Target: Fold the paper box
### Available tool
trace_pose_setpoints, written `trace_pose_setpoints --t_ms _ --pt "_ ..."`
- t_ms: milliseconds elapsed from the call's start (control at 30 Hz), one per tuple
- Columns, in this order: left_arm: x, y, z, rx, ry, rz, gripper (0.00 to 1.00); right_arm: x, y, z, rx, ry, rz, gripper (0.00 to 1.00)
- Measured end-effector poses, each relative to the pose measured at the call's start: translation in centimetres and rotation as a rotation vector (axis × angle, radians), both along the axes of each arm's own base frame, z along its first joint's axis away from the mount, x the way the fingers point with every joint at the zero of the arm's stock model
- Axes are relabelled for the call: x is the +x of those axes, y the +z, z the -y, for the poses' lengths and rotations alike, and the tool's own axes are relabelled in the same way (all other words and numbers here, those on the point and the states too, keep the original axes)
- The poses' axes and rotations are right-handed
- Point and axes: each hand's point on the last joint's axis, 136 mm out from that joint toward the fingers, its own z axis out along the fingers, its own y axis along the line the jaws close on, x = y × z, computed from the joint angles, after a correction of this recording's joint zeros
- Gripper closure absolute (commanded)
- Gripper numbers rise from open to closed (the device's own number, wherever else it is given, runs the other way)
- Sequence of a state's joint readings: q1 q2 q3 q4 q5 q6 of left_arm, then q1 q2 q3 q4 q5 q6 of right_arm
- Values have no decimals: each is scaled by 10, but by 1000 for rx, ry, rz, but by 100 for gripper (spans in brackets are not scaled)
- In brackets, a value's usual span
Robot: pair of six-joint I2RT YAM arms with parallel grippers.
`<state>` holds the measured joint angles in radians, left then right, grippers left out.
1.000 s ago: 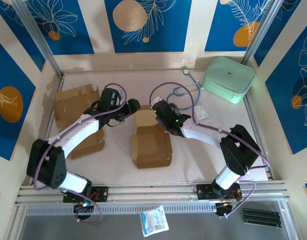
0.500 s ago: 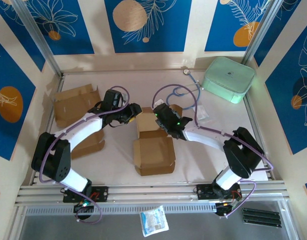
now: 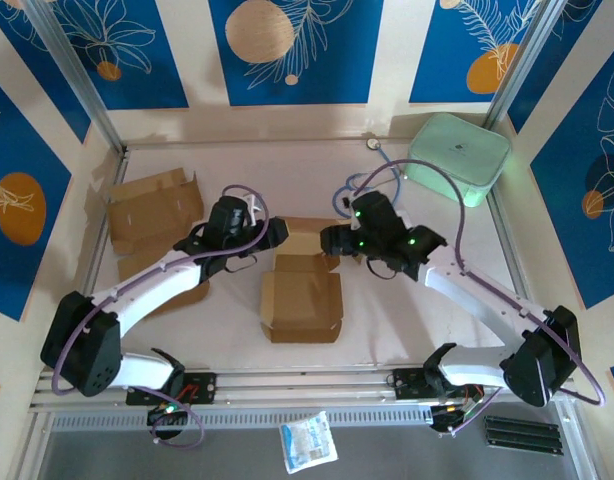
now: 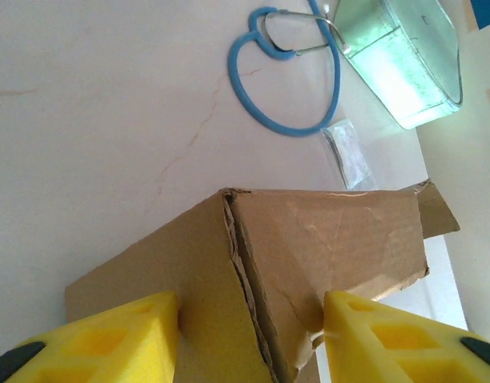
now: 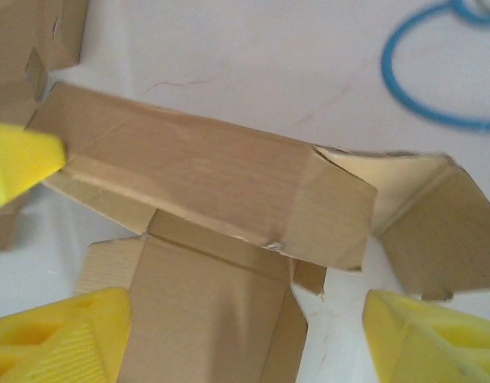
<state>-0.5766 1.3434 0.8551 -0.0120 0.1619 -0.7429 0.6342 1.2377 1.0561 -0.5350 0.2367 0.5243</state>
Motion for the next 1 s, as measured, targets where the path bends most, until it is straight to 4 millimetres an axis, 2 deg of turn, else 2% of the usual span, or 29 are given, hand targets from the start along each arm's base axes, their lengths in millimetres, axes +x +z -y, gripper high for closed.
trace_pose_setpoints --t_ms 100,233,433,500,667,767,900,1000 --pt "-1 -6 -1 19 0 16 50 -3 -10 9 72 -81 -149 25" --pt "2 -12 -1 26 8 21 49 -8 -26 3 112 -95 -280 24" --pt "6 -8 1 12 9 43 47 11 -46 -3 92 -104 -334 23" --pt "6 -7 2 10 9 47 47 20 -47 -5 101 -98 -328 29" --pt "6 -7 2 10 9 48 47 37 -39 -8 121 -98 -304 27" --pt "7 -5 2 4 8 55 45 40 -37 -12 143 -84 -302 32" --pt "7 -2 5 -8 -2 65 34 41 -41 -20 177 -75 -329 38" --pt "8 -2 4 2 -6 70 25 44 -43 -22 195 -80 -339 48"
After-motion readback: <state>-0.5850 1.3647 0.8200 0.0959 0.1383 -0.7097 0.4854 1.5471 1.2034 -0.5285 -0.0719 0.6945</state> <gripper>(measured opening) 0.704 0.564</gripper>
